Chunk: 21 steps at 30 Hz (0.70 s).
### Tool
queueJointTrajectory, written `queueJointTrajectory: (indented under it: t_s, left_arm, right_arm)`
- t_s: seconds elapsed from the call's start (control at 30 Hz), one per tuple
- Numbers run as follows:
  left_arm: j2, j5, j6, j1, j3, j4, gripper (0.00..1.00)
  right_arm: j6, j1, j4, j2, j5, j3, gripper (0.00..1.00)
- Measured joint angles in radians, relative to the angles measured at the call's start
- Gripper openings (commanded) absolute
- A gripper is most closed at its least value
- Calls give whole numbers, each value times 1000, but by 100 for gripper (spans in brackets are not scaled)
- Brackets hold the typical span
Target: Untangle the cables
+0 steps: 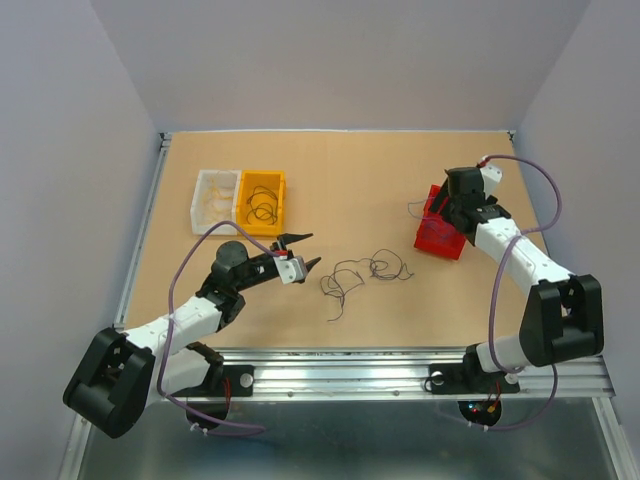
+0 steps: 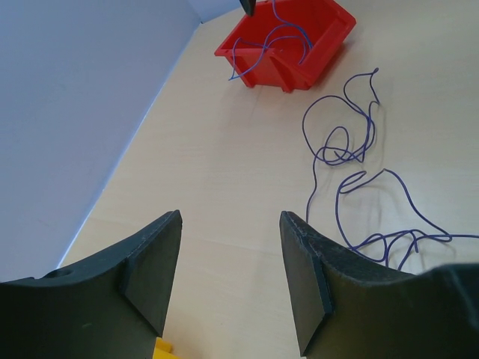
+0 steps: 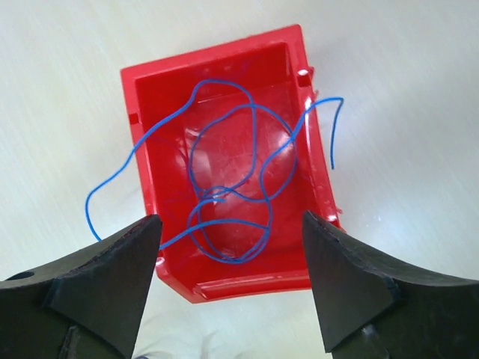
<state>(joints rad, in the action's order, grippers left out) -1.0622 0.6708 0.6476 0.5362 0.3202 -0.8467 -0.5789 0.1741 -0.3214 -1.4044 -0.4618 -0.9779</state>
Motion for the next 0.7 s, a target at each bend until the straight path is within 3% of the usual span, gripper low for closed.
queueJointTrajectory:
  t_s: [0.17,0.43,0.7]
  left_arm:
    - [0,0,0,0,0,2,66]
    - [7,2,5,0,0,6,66]
    - [7,2,7,0,0,7,66]
  right_arm:
    - [16,0,-11,-60,21,-63,79]
    - [64,11,-5,-131,108,-85,88]
    - [148,123,1,-133,8,-85,86]
